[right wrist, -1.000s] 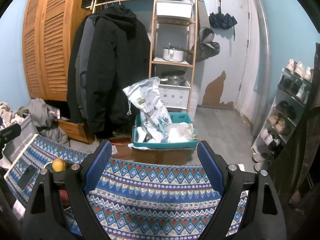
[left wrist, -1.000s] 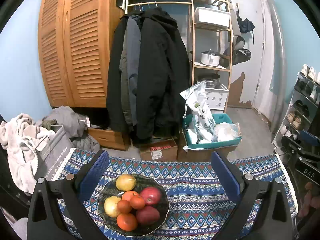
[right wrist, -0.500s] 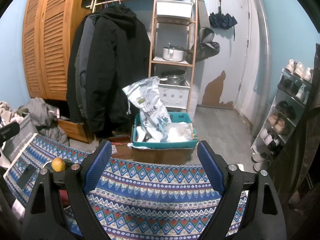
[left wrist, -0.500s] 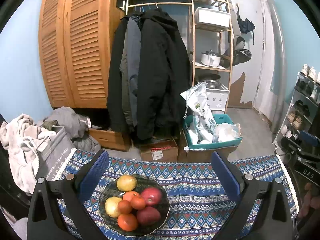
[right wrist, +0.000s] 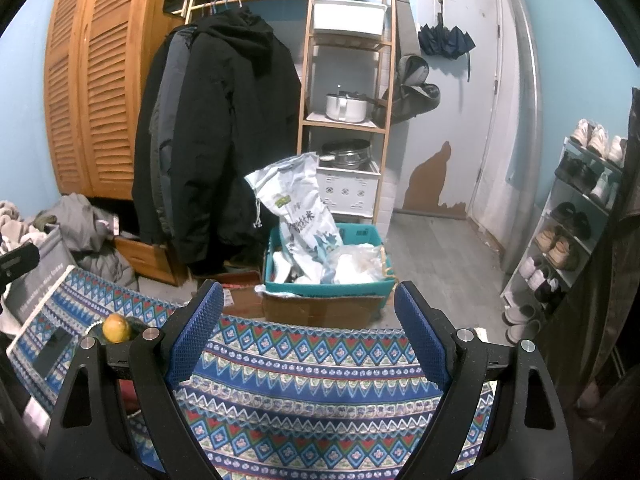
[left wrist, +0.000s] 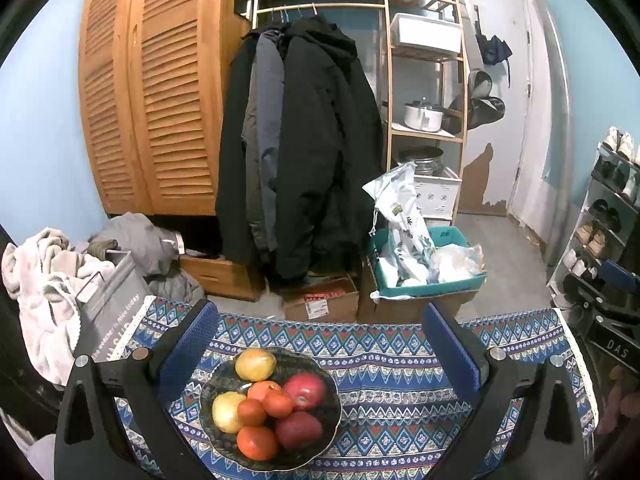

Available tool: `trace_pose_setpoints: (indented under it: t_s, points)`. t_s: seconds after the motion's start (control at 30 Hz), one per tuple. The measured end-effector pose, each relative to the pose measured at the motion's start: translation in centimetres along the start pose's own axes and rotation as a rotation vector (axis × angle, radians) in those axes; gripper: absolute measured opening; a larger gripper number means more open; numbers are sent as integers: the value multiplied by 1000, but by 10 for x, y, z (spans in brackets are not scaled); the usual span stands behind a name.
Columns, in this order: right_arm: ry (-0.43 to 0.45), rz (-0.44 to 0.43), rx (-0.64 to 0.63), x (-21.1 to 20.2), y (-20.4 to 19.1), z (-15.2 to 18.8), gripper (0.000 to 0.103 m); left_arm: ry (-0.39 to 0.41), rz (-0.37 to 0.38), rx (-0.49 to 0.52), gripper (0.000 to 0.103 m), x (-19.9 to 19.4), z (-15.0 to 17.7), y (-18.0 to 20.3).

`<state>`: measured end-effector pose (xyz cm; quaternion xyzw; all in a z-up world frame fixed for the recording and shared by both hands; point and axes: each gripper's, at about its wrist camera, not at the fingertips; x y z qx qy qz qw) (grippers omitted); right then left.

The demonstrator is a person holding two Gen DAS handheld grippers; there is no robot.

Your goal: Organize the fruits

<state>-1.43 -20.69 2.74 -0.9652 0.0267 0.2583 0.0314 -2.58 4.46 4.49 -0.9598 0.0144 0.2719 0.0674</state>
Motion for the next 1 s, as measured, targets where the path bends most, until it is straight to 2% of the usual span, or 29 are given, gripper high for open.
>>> trace_pose_setpoints:
  t_s: [0.57, 1.0]
  points:
    - [-14, 6, -8, 2, 7, 4, 86, -27, -13, -16, 102, 2, -1, -2]
    - [-18, 14, -21, 2, 11, 5, 86, -8, -17, -18, 102, 0, -1, -6]
Point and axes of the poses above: each gripper's, at about its wrist camera, not at the fingertips, and x roughly the way its jaws point, y to its right, z to its underside, and after that the axes turned 7 degrees about x, right-handed
